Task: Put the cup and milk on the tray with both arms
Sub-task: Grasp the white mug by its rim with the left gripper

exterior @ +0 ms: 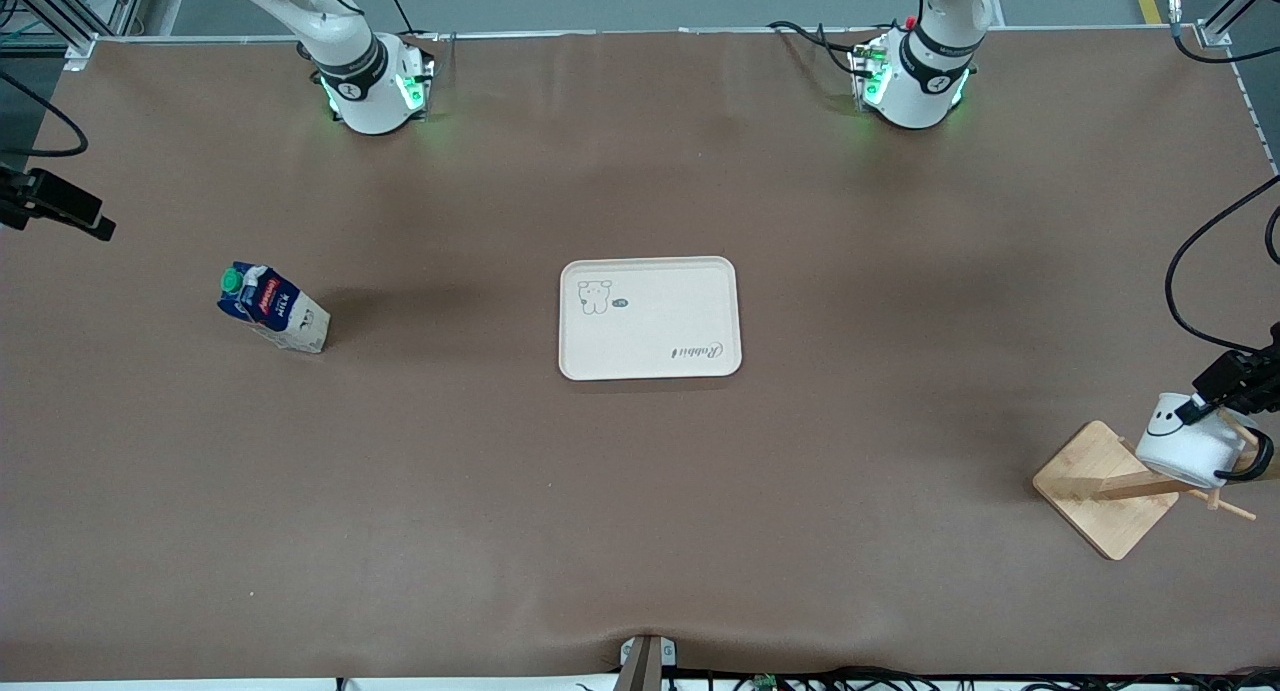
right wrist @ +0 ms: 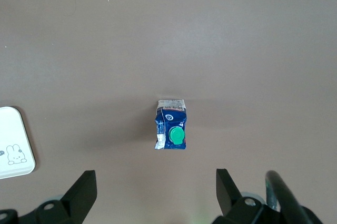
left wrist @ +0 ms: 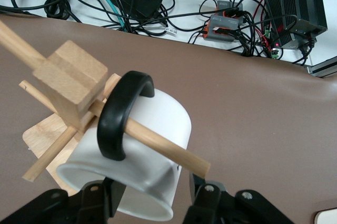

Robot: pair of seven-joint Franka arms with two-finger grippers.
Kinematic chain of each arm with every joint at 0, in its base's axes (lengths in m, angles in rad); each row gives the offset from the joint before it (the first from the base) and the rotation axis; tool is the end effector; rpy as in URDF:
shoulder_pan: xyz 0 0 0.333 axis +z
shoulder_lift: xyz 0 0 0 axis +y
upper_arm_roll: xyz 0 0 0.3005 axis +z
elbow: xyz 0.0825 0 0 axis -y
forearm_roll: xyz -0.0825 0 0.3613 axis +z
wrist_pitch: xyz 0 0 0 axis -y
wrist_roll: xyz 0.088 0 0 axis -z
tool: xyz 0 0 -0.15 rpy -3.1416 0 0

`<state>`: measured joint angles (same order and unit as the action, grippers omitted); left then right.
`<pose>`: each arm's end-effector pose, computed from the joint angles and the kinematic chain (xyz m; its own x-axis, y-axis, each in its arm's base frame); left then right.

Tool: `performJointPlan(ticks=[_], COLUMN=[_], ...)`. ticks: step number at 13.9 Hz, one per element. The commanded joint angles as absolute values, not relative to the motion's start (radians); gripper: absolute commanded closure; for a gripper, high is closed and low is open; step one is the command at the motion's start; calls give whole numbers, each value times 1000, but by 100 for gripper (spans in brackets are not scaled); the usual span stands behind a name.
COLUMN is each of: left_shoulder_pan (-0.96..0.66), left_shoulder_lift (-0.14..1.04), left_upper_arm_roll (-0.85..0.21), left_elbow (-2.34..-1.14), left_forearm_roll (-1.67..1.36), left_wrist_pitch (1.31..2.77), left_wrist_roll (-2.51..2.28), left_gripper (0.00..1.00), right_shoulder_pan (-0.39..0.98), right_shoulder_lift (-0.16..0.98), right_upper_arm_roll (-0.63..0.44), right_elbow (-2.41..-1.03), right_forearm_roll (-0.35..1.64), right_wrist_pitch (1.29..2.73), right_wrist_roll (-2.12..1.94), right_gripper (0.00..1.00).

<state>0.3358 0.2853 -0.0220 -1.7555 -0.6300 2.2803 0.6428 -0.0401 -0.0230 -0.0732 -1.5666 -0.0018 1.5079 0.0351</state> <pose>0.6275 0.1697 0.3931 0.9024 0.1101 0.4166 -0.0477 -0.9354 0.3505 0.5137 -0.0591 0.5745 0.9884 -0.1478 -0.0357 -0.1479 -0.9890 0.0014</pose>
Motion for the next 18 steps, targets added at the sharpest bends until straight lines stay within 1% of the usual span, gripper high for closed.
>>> performJointPlan(ticks=[1,2,4,7,8,11,15,18], left_shoulder_pan=[336,337,337,337,337,337,337,336], left_shoulder_lift=[308,311,311,310,304,279,221,195], left_upper_arm_roll=[-26,-26,-26,-26,-26,-25,-26,-37], left_elbow=[-1732,-1732,-1732,-1736,-1743,-1755,-1796,-1795], left_forearm_roll=[-635,-635,-635,-635,-637,-635,-598,-586], left_wrist_pitch=[2286,2286,2284,2275,2272,2185,2168,2099], left_wrist_roll=[647,652,649,647,647,647,646,588], left_gripper=[51,59,69,92,97,100,100,100], right_shoulder_pan=[-66,-64,-66,-64,-64,-66,-66,-64], right_shoulder_lift=[-14,-14,-14,-14,-14,-14,-14,-14], right_upper_arm_roll=[-57,-57,-57,-57,-57,-57,-57,-57], right_elbow=[-1543,-1543,-1543,-1543,-1543,-1543,-1543,-1543], right_forearm_roll=[5,5,5,6,6,6,6,6], right_wrist_pitch=[1494,1494,1494,1494,1494,1494,1494,1494], right_wrist_roll=[45,46,46,46,46,46,46,46], right_gripper=[0,0,0,0,0,0,0,0])
